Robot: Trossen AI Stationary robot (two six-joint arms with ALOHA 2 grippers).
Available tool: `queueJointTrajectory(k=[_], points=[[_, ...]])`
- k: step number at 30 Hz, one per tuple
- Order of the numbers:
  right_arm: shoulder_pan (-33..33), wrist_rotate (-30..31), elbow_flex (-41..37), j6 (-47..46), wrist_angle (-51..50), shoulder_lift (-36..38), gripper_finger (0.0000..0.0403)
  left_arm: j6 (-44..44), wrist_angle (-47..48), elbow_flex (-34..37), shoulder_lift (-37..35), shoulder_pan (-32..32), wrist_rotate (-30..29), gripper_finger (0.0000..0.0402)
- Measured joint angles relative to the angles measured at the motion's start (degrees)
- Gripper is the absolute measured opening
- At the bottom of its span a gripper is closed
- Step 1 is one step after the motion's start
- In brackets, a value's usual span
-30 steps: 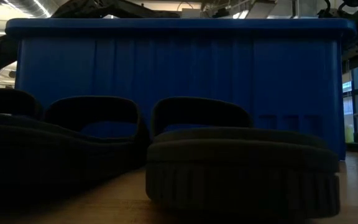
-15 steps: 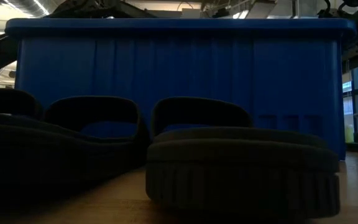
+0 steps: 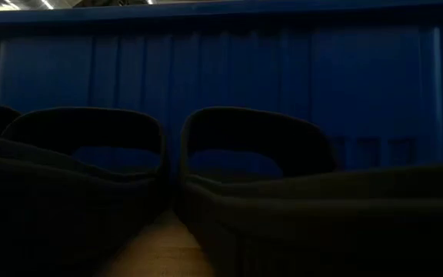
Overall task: Pick and place slides into bin
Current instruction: Put the black slides into the blue organizer bin
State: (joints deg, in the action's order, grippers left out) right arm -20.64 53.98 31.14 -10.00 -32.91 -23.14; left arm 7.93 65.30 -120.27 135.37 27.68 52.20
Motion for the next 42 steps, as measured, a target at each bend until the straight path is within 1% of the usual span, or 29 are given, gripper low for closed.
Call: queueJointTrajectory(k=[4, 8, 11, 24, 26, 28, 30, 31, 34, 36, 37, 42], points=[[0.0, 0.0, 0.0, 0.0, 0.0, 0.0, 0.0021, -0.2, 0.0, 0.0, 0.0, 0.0, -2.2, 0.0082], [0.0, 0.0, 0.0, 0.0, 0.0, 0.0, 0.0021, -0.2, -0.1, 0.0, 0.0, 0.0, -2.6, 0.0092], [0.0, 0.0, 0.0, 0.0, 0.0, 0.0, 0.0021, -0.8, 0.0, -0.3, -0.3, 0.2, -2.6, 0.0094], [0.0, 0.0, 0.0, 0.0, 0.0, 0.0, 0.0021, -4.5, 0.3, -6.9, -0.3, 2.4, -2.6, 0.0096], [0.0, 0.0, 0.0, 0.0, 0.0, 0.0, 0.0021, -6.0, 1.0, -8.0, -0.3, 2.8, -2.6, 0.0096], [0.0, 0.0, 0.0, 0.0, 0.0, 0.0, 0.0021, -5.7, 4.2, -9.3, -0.4, 3.4, -3.2, 0.0096], [0.0, 0.0, 0.0, 0.0, 0.0, 0.0, 0.0021, -2.6, 9.4, -11.1, -0.4, 4.0, -7.1, 0.0096], [0.0, 0.0, 0.0, 0.0, 0.0, 0.0, 0.0021, -0.1, 12.6, -12.0, -0.4, 4.1, -10.6, 0.0096], [0.0, 0.0, 0.0, 0.0, 0.0, 0.0, 0.0021, 8.7, 21.2, -14.6, -0.4, 4.2, -25.3, 0.0096], [0.0, 0.0, 0.0, 0.0, 0.0, 0.0, 0.0021, 15.1, 24.9, -14.3, -0.9, 3.6, -34.5, 0.0096], [0.0, 0.0, 0.0, 0.0, 0.0, 0.0, 0.0021, 17.4, 24.8, -13.3, -1.3, 3.2, -37.0, 0.0096], [0.0, 0.0, 0.0, 0.1, 0.0, 0.0, 0.0021, 23.9, 24.7, -9.6, -3.4, -0.4, -38.4, 0.0096]])
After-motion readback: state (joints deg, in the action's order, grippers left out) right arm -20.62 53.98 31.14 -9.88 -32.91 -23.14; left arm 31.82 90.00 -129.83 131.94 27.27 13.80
